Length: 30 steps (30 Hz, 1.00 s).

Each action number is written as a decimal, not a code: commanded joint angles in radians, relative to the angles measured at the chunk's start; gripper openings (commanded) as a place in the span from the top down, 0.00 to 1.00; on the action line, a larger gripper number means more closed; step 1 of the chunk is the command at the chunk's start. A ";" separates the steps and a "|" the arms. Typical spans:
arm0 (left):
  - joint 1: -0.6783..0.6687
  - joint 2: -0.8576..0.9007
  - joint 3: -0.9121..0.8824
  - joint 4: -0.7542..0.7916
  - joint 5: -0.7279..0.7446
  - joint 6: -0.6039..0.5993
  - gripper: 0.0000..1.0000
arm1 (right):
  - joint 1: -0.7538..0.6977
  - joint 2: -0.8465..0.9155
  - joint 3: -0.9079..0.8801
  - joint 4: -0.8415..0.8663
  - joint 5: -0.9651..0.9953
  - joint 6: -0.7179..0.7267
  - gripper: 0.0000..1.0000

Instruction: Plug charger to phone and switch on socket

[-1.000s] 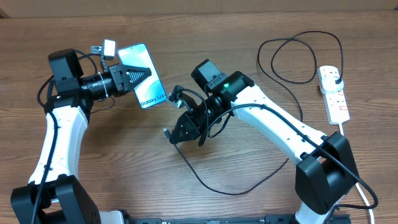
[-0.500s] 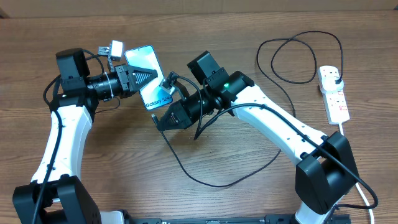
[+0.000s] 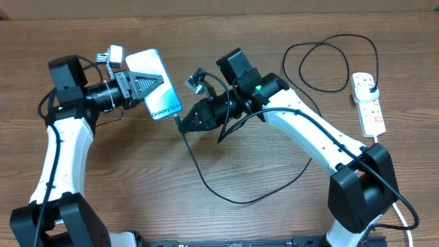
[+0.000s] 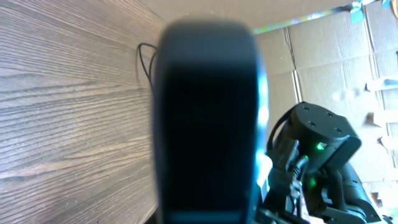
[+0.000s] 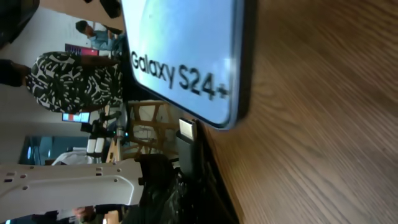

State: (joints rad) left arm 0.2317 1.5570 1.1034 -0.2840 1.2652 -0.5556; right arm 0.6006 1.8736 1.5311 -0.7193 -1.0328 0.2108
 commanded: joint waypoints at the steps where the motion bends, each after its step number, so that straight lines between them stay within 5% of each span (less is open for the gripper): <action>1: -0.003 -0.031 0.011 0.004 0.058 -0.046 0.96 | 0.000 -0.017 -0.002 0.004 -0.017 0.007 0.96; 30: -0.061 -0.031 0.011 0.006 -0.117 -0.205 0.96 | 0.000 -0.017 -0.002 0.004 -0.027 0.006 0.96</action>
State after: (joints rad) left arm 0.1715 1.5570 1.1034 -0.2878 1.1355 -0.7277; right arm 0.6003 1.8736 1.5311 -0.7193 -1.0431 0.2134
